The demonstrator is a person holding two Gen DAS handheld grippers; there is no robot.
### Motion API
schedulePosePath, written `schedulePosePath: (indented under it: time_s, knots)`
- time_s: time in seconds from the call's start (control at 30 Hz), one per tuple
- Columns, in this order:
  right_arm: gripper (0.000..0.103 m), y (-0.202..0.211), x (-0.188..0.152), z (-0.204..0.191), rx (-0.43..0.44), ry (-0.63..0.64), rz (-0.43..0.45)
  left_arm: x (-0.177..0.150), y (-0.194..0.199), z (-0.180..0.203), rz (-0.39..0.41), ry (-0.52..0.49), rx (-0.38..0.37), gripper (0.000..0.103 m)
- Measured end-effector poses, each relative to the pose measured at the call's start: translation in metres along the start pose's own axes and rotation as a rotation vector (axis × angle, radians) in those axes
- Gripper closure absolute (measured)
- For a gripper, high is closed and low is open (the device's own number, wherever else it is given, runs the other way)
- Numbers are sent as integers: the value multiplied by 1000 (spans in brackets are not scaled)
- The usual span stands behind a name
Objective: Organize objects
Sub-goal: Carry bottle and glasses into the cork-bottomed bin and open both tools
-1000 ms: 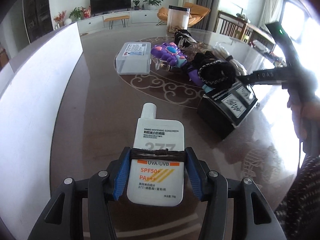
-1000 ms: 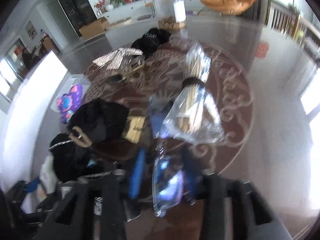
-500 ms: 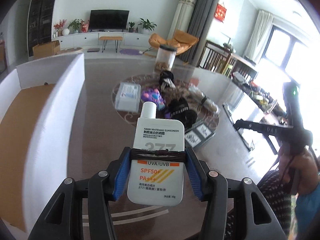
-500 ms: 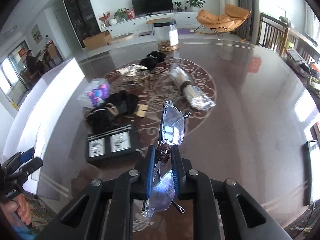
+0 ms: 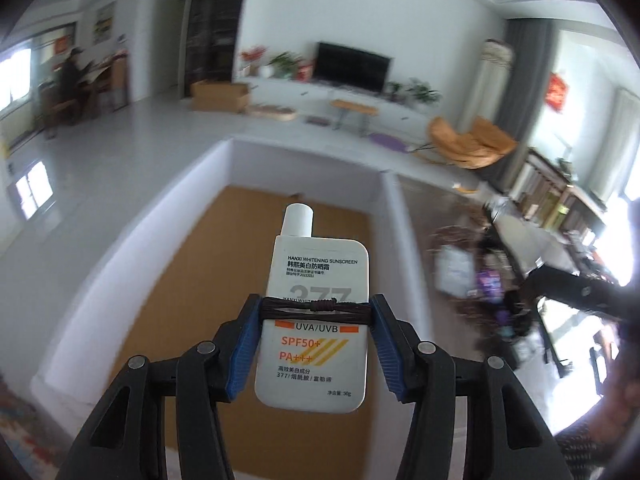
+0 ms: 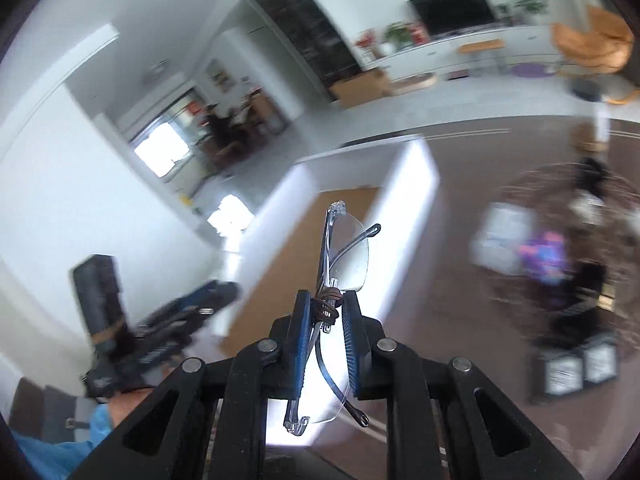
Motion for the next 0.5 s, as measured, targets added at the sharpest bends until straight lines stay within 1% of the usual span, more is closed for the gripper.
schedulePosePath:
  time_s: [0.03,0.1,0.13,0.17,0.2,0.23,0.27,0.3,0.33,0.37,0.4,0.43,0.5]
  knots:
    - [86,-16,4,-14,9,24,-18,-3,-7,-14,-28,18,27,50]
    - [86,-56,9,-40,10,75,-74,-12,-25,-40,-122,61,76,50]
    - [86,-73,9,-45,13,84,-103,-18,-35,-51,-188,91,102,49]
    - [86,-91,7,-51,7,97,-137,-23,-44,-61,-247,128,119,49]
    - [84,-111,4,-58,-31,127,-181,-30,-52,-72,-302,180,129,49]
    - [75,-125,0,-65,-66,159,-216,-34,-55,-77,-324,206,125,49]
    - [65,-139,-4,-68,-90,192,-258,-36,-57,-81,-342,235,116,47]
    - [41,-147,-9,-70,-97,214,-287,-38,-58,-83,-350,252,110,46]
    - [25,-147,-13,-70,-97,222,-280,-39,-57,-82,-341,245,110,43]
    - [23,-139,-15,-70,-95,227,-254,-38,-55,-80,-327,238,123,34]
    - [22,-132,-16,-66,-96,230,-234,-36,-51,-76,-298,230,147,30]
    - [22,-126,-17,-57,-102,230,-218,-33,-47,-70,-265,221,159,28]
    - [20,-98,-19,-43,-126,222,-149,-25,-43,-51,-224,207,143,28]
Point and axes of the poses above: each gripper's, at about its wrist camera, not at the fingertips, and y roughly against the way its jaws point, z to its right, x to its top, the point moved 2 cm from there along -y, roughly the way its jaws point, and after that the axes turned 2 degrees about -x, right-handed, at the moved point
